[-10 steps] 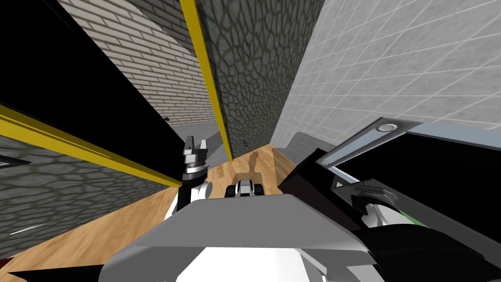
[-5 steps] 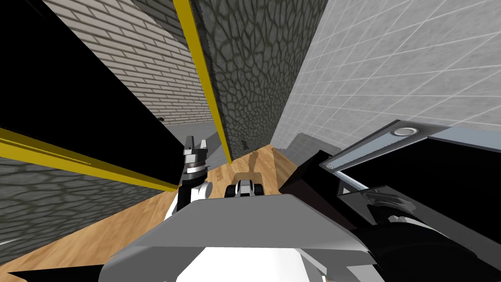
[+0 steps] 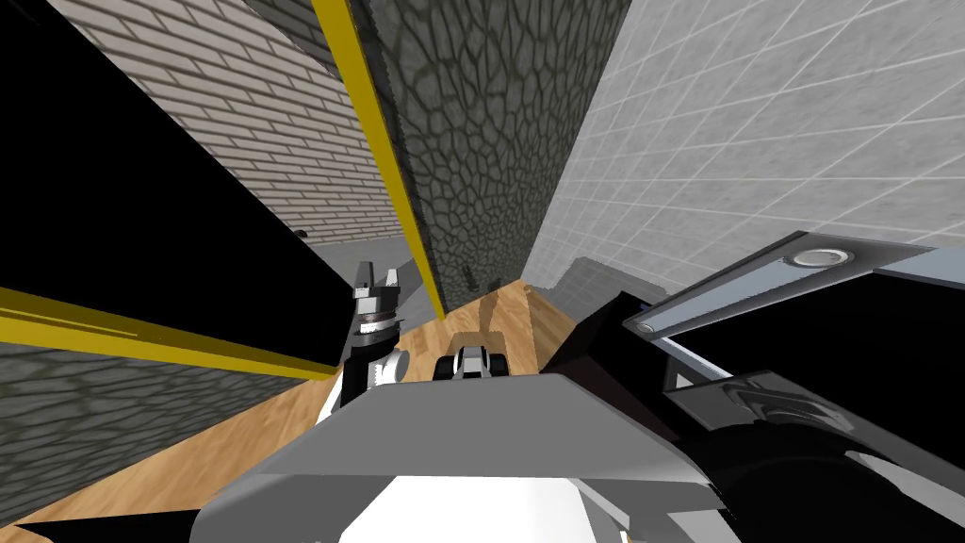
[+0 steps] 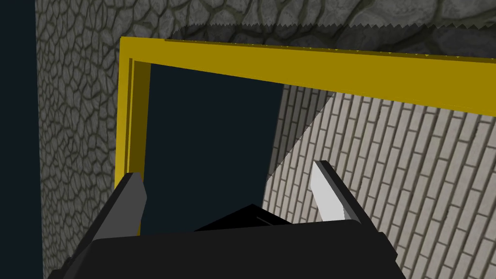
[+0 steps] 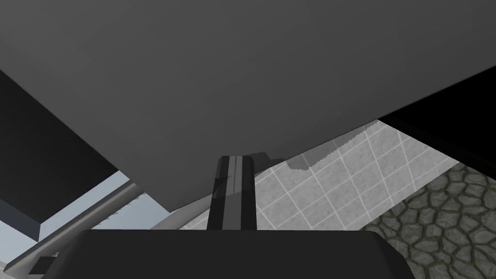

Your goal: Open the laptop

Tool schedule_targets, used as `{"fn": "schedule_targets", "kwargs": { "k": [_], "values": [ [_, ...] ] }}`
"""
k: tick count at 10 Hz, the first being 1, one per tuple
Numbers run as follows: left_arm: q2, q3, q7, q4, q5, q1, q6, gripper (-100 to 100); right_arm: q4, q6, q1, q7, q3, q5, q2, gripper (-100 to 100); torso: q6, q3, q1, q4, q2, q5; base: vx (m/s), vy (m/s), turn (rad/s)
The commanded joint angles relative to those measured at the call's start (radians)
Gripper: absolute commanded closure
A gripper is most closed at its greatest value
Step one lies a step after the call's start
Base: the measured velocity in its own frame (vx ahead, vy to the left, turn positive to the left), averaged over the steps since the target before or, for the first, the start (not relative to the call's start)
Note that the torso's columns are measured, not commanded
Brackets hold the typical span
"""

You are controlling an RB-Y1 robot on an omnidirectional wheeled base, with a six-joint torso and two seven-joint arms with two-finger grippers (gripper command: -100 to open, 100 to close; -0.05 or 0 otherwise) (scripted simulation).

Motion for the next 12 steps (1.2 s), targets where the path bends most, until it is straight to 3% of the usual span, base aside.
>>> {"fn": "schedule_targets", "kwargs": {
  "k": [1,3,4,6,7,8,9,10,12],
  "values": [
    [0.0,0.0,0.0,0.0,0.0,0.0,0.0,0,0.064,-0.065,0.055,-0.028,0.016,-0.056,-0.068,100,0.0,0.0,0.0,0.0,0.0,0.0,0.128,0.0,-0.013],
    [0.0,0.0,0.0,0.0,0.0,0.0,0.0,0,0.088,-0.082,0.055,-0.028,0.016,-0.056,-0.069,100,0.0,0.0,0.001,0.0,0.001,0.0,0.073,0.0,-0.007],
    [0.0,0.0,0.0,0.0,0.0,0.0,0.0,0,0.122,-0.118,0.091,-0.045,0.024,-0.092,-0.113,100,0.0,0.002,0.0,0.001,0.004,0.0,0.077,0.012,-0.014],
    [0.0,0.0,0.0,0.0,0.0,0.0,0.0,0,0.137,-0.127,0.091,-0.045,0.024,-0.092,-0.113,100,0.0,0.0,0.0,0.0,0.0,0.0,0.073,-0.006,-0.009],
    [0.0,0.0,0.0,0.0,0.0,0.0,0.0,0,0.172,-0.165,0.128,-0.063,0.032,-0.129,-0.157,100,0.0,0.001,-0.001,0.0,0.001,0.0,0.081,-0.016,-0.012],
    [0.0,0.0,0.0,0.0,0.0,0.0,0.0,0,0.185,-0.173,0.128,-0.063,0.032,-0.129,-0.157,100,0.0,0.0,-0.001,0.0,0.0,0.0,0.083,-0.01,-0.013],
    [0.0,0.0,0.0,0.0,0.0,0.0,0.0,0,0.166,-0.156,0.13,-0.071,0.036,-0.124,-0.154,100,0.0,0.0,0.0,0.0,0.0,0.0,0.031,-0.002,-0.001],
    [0.0,0.0,0.0,0.0,0.0,0.0,0.0,0,0.15,-0.179,0.115,-0.031,0.034,-0.123,-0.136,-100,0.0,0.001,0.001,0.0,0.002,0.0,-0.115,-0.106,0.082],
    [0.0,0.0,0.0,0.0,0.0,-0.001,0.0,0,0.129,-0.198,0.102,0.012,0.03,-0.119,-0.117,-100,0.001,0.007,-0.008,0.003,0.011,-0.003,-0.213,-0.195,0.079]
  ]
}}
